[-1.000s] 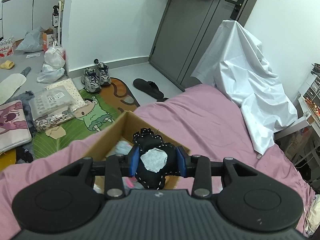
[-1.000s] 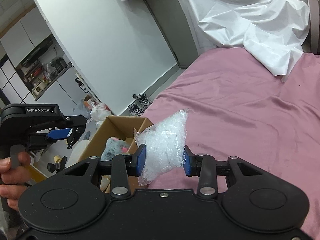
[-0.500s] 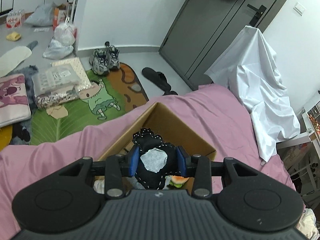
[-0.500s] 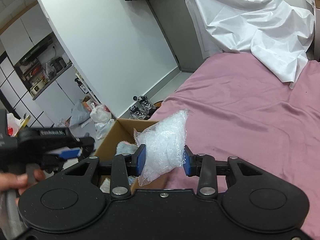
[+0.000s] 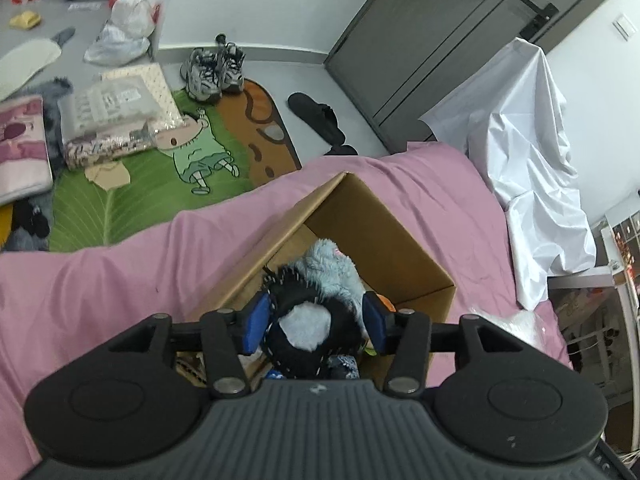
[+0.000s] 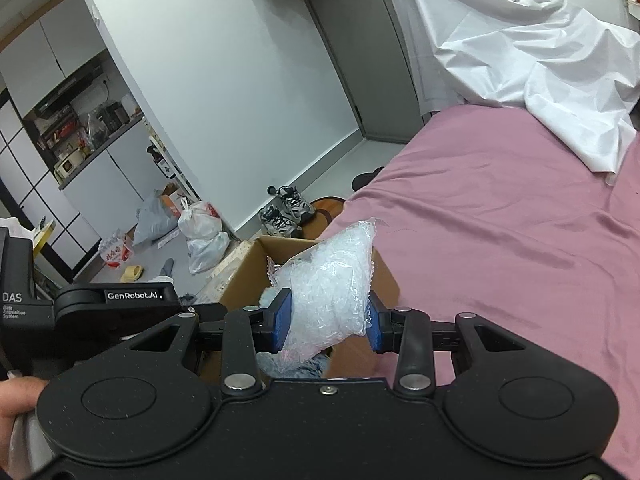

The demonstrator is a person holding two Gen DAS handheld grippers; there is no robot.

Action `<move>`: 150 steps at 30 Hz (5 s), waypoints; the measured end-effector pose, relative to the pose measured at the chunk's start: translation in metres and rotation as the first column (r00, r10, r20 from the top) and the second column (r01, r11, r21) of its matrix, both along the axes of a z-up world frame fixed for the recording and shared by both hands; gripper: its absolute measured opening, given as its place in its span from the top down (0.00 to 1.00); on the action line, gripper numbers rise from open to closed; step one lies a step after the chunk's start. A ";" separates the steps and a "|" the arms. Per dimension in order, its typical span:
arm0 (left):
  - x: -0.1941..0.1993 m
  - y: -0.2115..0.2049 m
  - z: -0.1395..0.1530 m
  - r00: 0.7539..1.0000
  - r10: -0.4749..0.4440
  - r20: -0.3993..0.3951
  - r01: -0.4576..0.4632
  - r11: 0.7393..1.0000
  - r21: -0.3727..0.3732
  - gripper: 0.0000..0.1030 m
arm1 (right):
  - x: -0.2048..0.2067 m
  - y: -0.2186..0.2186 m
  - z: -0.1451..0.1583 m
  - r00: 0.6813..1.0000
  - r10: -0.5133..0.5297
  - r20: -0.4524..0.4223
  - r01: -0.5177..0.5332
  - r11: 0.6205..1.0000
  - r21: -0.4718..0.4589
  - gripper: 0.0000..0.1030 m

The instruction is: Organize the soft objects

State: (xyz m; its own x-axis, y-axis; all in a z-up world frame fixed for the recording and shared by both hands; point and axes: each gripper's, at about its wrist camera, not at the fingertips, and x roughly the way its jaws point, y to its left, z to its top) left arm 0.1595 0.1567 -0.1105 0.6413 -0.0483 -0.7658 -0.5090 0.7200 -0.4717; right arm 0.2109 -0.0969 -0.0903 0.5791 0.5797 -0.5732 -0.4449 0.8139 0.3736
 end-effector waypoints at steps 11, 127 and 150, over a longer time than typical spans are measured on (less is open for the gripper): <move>-0.003 0.011 0.015 0.998 0.028 0.049 -0.028 1.000 -0.001 0.41 | 0.014 0.032 0.008 1.000 0.011 0.000 -0.011 1.000 -0.021 0.63; -0.115 -0.160 0.080 0.976 -0.213 -0.054 0.216 0.879 0.426 0.01 | -0.095 -0.140 0.029 0.993 0.108 -0.055 -0.110 0.993 -0.039 0.00; -0.114 -0.162 0.080 0.971 -0.231 -0.056 0.232 0.873 0.428 0.01 | -0.096 -0.129 0.024 0.990 0.124 -0.068 -0.130 0.988 -0.087 0.00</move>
